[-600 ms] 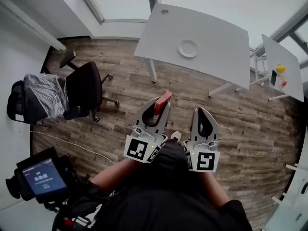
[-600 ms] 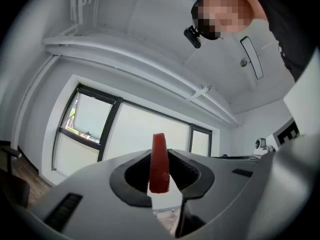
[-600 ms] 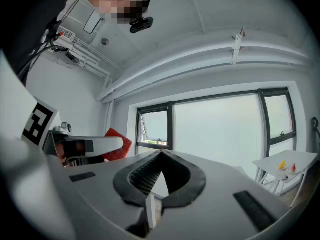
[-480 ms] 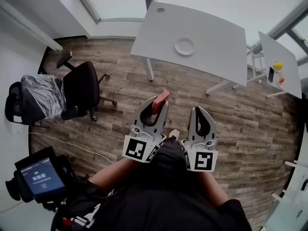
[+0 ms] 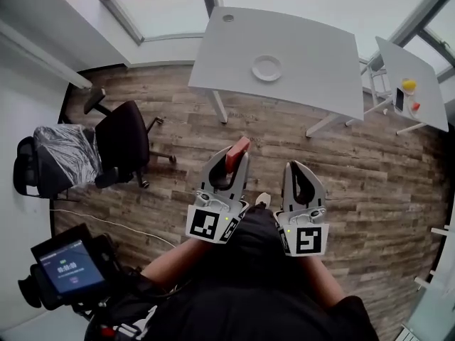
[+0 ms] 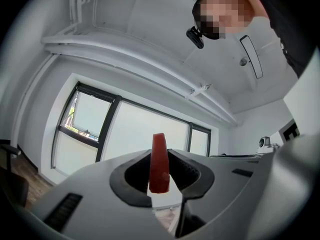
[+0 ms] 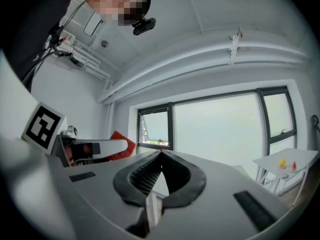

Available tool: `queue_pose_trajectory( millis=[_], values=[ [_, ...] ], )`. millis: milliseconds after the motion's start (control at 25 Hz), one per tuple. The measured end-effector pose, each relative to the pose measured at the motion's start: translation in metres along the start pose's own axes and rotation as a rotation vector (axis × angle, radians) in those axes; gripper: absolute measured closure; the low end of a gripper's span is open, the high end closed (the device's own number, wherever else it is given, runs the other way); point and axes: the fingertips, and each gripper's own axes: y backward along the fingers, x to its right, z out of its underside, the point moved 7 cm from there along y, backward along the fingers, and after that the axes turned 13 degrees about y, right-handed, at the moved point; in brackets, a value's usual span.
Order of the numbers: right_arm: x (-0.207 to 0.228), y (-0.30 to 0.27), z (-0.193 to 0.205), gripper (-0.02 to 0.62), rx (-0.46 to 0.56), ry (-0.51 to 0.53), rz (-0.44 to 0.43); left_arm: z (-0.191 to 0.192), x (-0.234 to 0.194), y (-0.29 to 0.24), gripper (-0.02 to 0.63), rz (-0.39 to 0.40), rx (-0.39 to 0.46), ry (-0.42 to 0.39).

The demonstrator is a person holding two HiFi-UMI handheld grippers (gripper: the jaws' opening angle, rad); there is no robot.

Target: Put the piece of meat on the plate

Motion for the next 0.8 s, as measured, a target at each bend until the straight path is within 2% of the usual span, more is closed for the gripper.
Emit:
queue_pose_trajectory(
  millis=[80,400,520,680,800],
  values=[
    [0.003,0.001,0.007,0.591,-0.017,-0.016,-0.043,0.002,0.001,-0.003,0.511,0.000,-0.004,-0.002],
    [0.035,0.013,0.026,0.591,-0.031,-0.024,-0.072,0.009,0.013,-0.016,0.511,-0.056,0.010,-0.032],
    [0.045,0.017,0.033,0.591,-0.071,-0.028,-0.078,0.014,0.017,-0.016,0.511,-0.093,0.013,-0.042],
    [0.071,0.009,0.049,0.591,-0.065,-0.025,-0.116,0.028,0.018,-0.029,0.511,-0.156,0.026,-0.050],
    [0.078,0.003,0.046,0.591,-0.068,-0.036,-0.112,0.032,0.008,-0.032,0.511,-0.203,0.020,-0.045]
  ],
)
